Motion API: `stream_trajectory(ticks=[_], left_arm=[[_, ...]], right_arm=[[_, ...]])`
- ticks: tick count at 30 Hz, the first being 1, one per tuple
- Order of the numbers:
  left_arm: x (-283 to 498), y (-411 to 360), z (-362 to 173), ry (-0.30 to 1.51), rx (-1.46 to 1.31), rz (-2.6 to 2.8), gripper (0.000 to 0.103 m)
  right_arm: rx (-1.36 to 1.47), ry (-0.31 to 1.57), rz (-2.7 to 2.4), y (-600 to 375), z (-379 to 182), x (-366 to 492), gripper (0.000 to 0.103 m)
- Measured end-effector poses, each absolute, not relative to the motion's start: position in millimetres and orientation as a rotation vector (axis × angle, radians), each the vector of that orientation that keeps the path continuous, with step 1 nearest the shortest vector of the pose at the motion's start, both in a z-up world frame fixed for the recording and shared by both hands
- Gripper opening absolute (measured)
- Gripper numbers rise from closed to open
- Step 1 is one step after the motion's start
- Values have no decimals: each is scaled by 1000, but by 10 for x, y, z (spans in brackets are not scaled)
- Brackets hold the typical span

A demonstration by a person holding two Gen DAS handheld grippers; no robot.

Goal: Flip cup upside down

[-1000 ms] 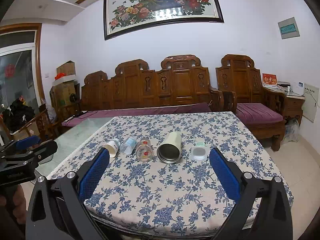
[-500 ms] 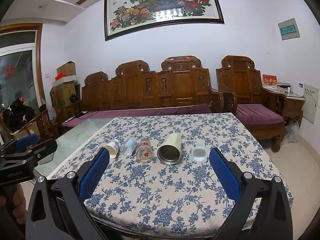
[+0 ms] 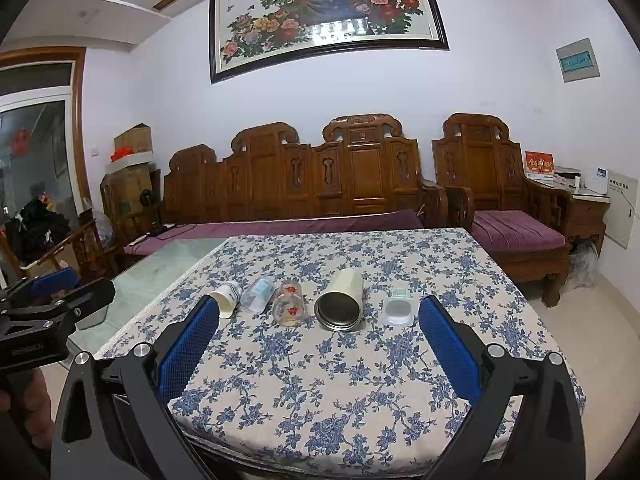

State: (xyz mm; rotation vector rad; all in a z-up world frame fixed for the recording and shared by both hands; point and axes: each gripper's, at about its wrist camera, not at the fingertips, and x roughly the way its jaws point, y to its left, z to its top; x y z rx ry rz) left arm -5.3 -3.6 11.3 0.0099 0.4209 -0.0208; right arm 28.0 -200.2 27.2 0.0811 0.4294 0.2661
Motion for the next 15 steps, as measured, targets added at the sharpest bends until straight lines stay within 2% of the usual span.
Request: stream_trajectory(ticks=[15], left_arm=[[-61,-60,204,411,14,-25,94]], right_arm=[[83,427,267,-2009,302,273,101]])
